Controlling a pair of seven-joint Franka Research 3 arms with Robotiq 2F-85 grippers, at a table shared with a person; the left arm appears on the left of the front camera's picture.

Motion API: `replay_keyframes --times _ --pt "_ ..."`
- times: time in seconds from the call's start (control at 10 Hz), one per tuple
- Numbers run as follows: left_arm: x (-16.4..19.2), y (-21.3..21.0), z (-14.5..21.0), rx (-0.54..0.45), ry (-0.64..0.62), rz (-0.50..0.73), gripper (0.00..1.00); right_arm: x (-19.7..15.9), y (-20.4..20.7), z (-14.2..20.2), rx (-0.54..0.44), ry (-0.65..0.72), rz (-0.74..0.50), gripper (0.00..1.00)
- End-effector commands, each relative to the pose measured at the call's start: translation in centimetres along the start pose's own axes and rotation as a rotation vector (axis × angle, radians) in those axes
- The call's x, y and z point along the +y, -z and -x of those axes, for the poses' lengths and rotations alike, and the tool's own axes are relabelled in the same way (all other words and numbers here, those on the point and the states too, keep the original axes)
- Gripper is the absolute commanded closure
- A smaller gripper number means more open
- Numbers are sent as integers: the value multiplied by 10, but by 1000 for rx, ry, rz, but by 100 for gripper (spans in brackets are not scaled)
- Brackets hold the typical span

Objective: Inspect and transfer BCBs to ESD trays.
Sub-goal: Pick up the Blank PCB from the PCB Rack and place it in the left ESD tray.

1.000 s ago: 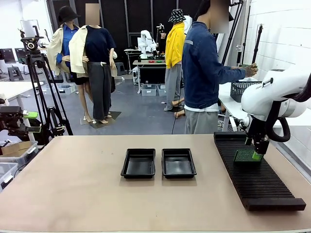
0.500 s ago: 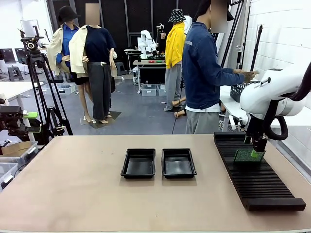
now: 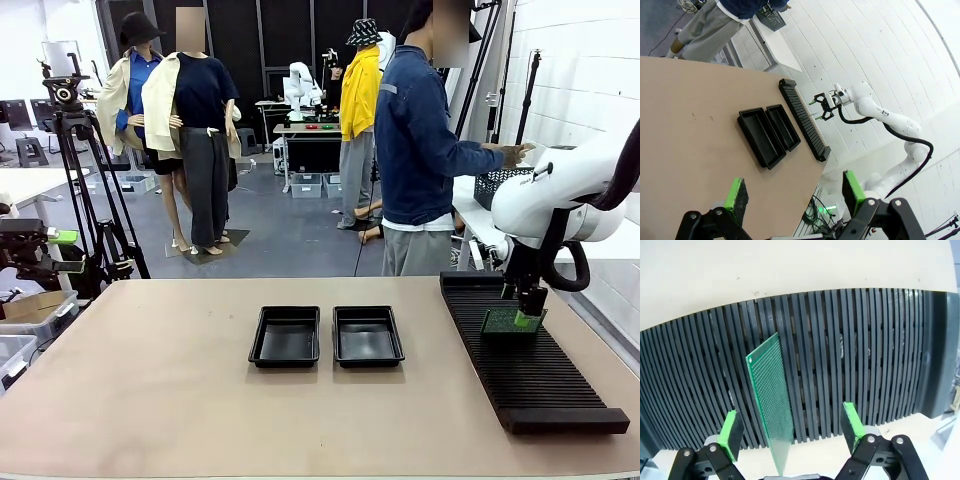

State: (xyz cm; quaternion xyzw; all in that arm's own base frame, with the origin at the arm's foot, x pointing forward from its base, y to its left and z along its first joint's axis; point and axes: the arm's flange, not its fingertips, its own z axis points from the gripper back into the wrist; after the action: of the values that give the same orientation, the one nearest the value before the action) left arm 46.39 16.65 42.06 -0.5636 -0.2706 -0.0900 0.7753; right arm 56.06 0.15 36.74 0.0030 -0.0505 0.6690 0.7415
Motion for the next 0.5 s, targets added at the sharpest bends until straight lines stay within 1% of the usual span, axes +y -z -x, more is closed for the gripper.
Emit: replay_keyframes --times 0.0,0.2,0.4 --pt "-2 -1 -1 -3 -11 -2 0 -7 1 -2 18 8 -23 18" --pt "-2 -1 -1 -3 -11 -2 0 -8 2 -3 20 8 -27 41" --pt "-2 -1 -1 -3 -11 -2 0 -9 4 -3 22 10 -30 69"
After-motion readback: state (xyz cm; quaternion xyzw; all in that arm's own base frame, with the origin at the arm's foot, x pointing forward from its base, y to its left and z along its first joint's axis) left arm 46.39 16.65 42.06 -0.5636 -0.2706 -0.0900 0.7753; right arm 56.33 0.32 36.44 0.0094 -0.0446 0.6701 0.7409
